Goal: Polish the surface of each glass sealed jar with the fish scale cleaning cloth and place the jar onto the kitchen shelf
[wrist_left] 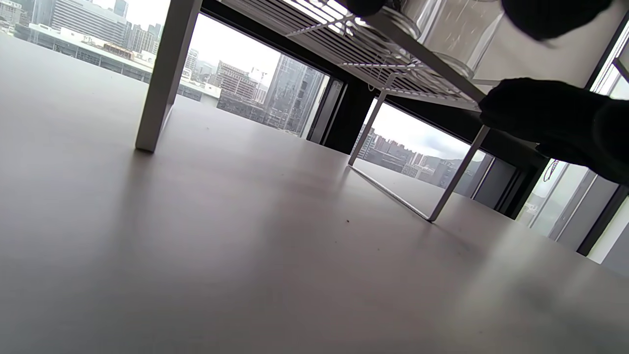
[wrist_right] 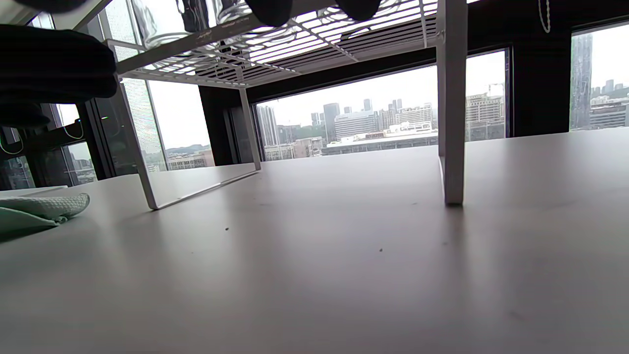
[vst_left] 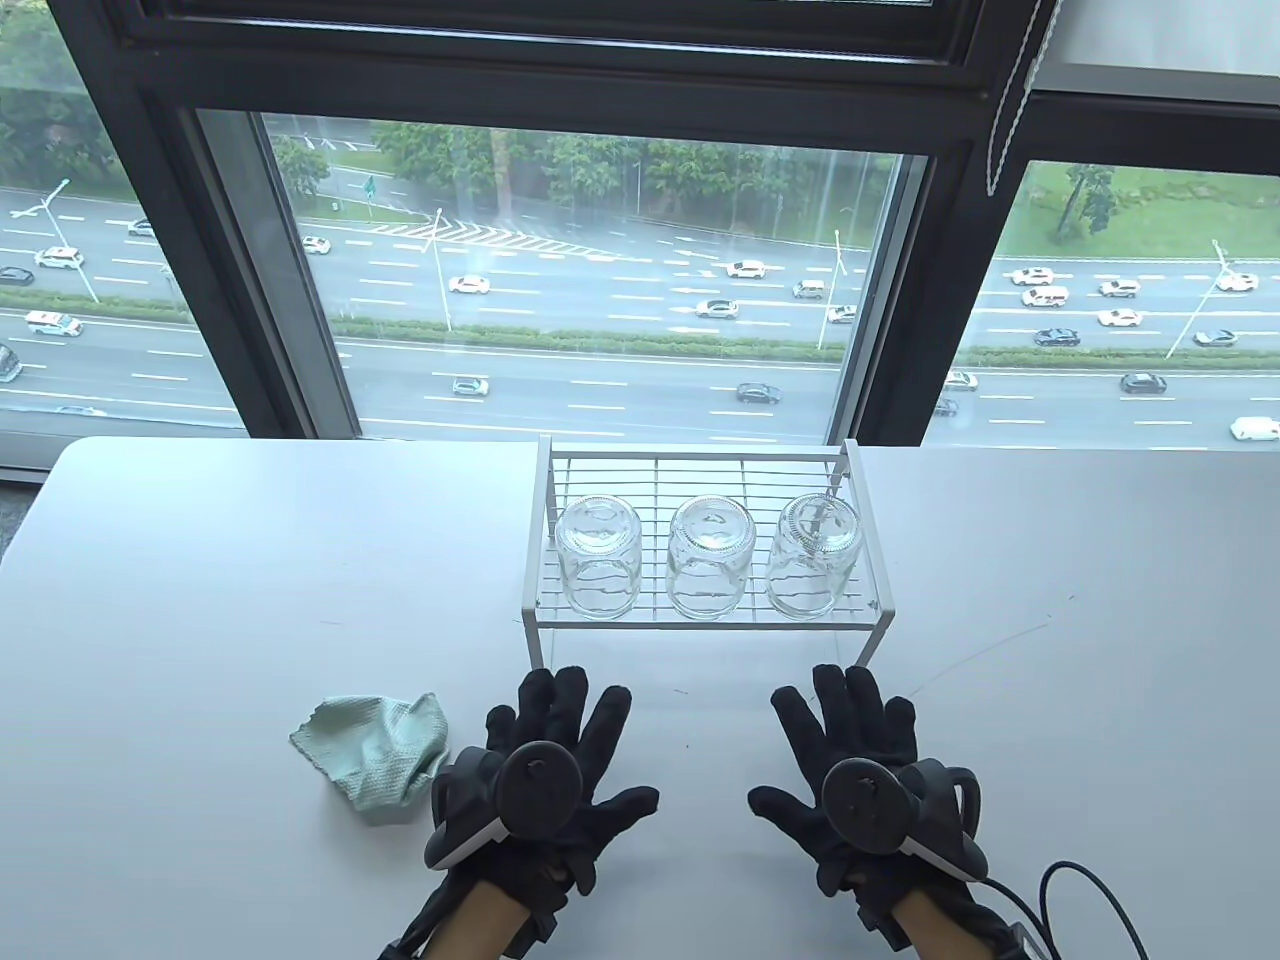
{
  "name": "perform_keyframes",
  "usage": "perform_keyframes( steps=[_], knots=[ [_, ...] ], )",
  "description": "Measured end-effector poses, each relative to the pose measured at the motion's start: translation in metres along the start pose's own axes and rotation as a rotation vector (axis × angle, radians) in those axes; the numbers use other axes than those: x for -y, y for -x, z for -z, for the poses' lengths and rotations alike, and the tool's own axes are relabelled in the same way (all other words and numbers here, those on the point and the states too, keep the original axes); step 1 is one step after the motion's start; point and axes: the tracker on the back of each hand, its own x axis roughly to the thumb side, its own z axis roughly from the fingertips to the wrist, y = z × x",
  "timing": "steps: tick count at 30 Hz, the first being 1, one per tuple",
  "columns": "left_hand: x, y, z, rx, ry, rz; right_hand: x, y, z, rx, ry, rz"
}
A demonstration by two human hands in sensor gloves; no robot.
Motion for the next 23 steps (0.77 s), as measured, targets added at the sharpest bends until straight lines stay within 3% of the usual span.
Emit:
perform_keyframes(
  steps=[23],
  knots=[
    [-0.0010,0.0027,-0.0010,-0.023,0.009,-0.025,-0.0028,0.0004,0.0014,-0.018,-0.034,0.004]
  ],
)
